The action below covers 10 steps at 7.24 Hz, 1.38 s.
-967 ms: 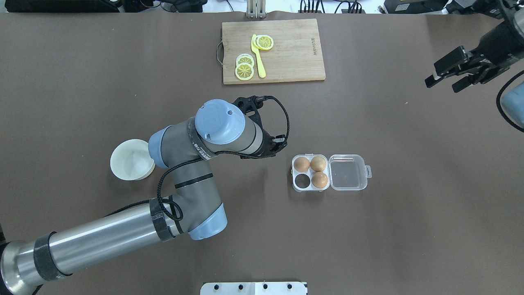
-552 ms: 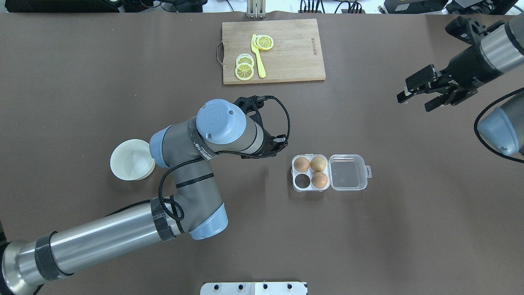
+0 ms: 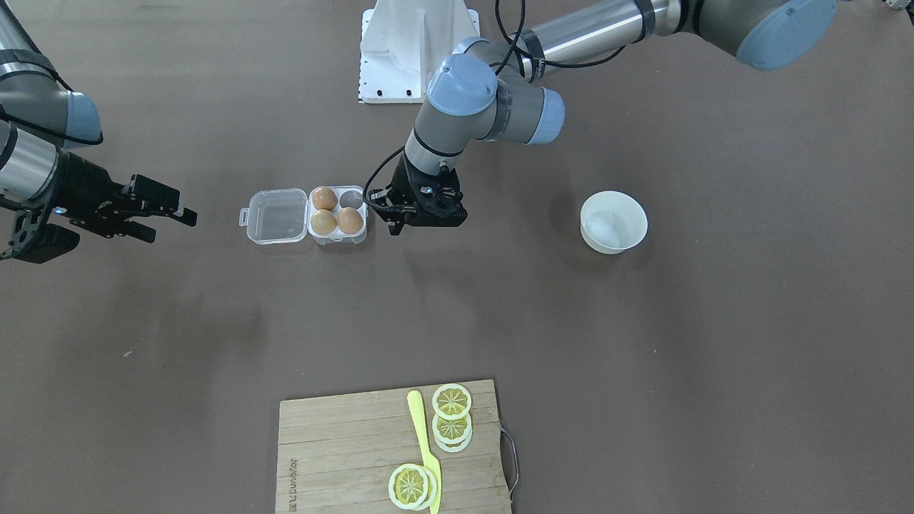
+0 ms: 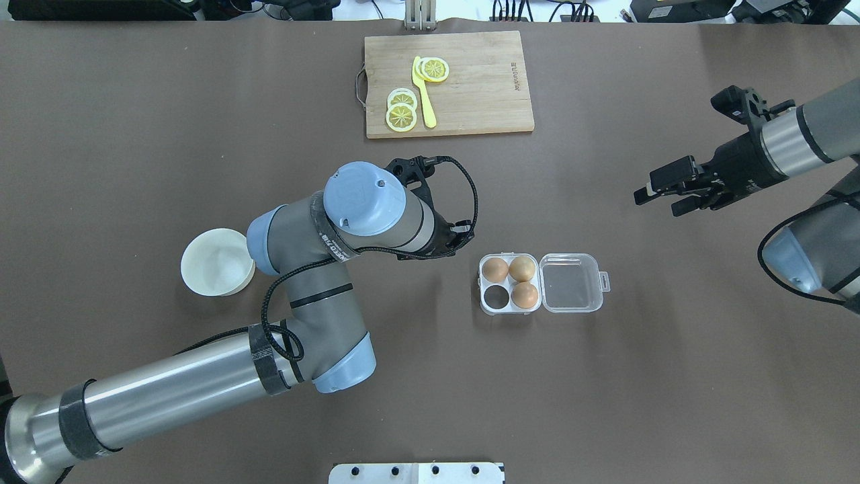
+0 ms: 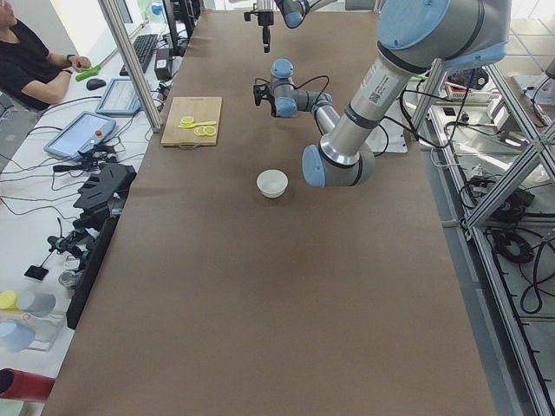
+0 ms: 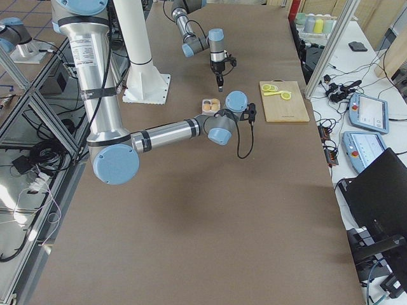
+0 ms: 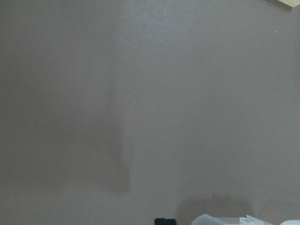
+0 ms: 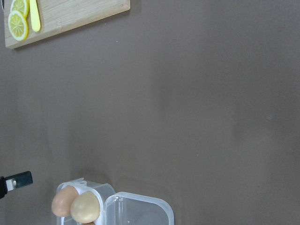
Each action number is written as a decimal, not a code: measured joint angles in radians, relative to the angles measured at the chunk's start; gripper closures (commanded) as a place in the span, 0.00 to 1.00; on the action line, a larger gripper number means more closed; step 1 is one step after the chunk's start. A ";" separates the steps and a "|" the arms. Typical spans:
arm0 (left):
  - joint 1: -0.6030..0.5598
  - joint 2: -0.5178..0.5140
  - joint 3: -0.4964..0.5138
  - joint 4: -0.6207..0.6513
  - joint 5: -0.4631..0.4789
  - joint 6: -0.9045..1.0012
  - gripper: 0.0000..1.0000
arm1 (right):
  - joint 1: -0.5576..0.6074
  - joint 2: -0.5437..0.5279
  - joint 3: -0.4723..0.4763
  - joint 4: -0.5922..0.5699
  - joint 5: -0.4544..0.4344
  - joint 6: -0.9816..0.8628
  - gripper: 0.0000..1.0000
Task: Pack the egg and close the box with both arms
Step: 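Reach the right gripper toward the open lid of the egg box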
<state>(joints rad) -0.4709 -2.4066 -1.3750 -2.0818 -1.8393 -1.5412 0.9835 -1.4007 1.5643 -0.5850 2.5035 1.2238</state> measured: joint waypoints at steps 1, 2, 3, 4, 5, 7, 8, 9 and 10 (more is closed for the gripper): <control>0.000 0.000 0.000 0.000 0.000 0.000 1.00 | -0.031 0.000 -0.076 0.186 -0.028 0.121 0.02; 0.000 0.000 0.000 0.000 0.001 0.000 1.00 | -0.061 0.001 -0.139 0.329 -0.050 0.216 0.02; 0.000 0.000 0.000 0.000 0.001 0.000 1.00 | -0.084 0.002 -0.175 0.406 -0.065 0.272 0.02; 0.000 0.000 0.001 -0.001 0.001 0.000 1.00 | -0.105 0.006 -0.187 0.437 -0.072 0.310 0.02; 0.000 0.000 0.001 -0.001 0.000 0.000 1.00 | -0.127 0.010 -0.185 0.448 -0.074 0.342 0.02; 0.000 0.000 0.001 -0.001 0.001 0.000 1.00 | -0.177 0.015 -0.183 0.453 -0.090 0.372 0.02; 0.000 0.000 0.001 -0.001 0.001 0.001 1.00 | -0.194 0.015 -0.185 0.453 -0.105 0.376 0.03; 0.000 0.000 0.001 0.000 0.001 0.001 1.00 | -0.203 0.014 -0.189 0.453 -0.112 0.377 0.05; 0.000 0.001 0.001 0.000 0.002 0.001 1.00 | -0.208 0.011 -0.190 0.454 -0.115 0.377 0.05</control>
<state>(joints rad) -0.4709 -2.4059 -1.3744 -2.0817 -1.8377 -1.5402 0.7757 -1.3898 1.3738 -0.1309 2.3887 1.6013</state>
